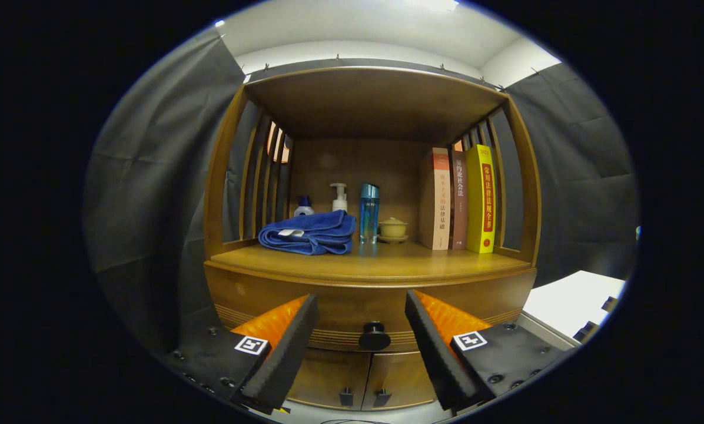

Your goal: Pull open the drawer, take out the items inside it, and place them on the countertop above the cabinet.

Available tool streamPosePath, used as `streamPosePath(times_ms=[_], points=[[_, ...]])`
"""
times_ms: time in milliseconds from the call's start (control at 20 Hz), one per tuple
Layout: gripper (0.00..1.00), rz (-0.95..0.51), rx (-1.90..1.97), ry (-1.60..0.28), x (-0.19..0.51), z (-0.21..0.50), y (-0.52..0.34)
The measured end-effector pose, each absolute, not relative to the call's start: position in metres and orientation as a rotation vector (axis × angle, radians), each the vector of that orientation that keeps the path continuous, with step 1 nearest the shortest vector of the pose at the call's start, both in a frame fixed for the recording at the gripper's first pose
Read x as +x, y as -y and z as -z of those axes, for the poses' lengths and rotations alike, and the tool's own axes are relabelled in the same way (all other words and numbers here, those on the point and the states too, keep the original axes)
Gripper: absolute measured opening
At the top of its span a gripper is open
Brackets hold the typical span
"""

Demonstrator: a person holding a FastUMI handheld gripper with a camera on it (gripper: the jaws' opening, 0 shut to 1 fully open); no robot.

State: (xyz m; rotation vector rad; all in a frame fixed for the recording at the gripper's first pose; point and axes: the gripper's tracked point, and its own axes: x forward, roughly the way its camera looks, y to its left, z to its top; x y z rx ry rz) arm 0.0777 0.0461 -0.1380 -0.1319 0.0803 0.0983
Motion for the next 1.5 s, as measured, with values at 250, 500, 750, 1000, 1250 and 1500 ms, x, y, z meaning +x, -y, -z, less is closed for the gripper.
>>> streamPosePath(times_ms=[250,500,750,1000,1250,1500], points=[[0.99,-0.082,-0.147,-0.164,0.094,0.191,-0.039],[0.95,-0.044,-0.125,-0.233,0.115,0.229,-0.02],[0.84,-0.026,-0.141,-0.261,0.127,0.245,-0.009],[0.55,-0.031,-0.187,-0.247,0.126,0.244,-0.014],[0.46,-0.056,-0.151,-0.287,0.128,0.249,-0.015],[0.38,-0.06,-0.17,-0.294,0.121,0.248,-0.014]])
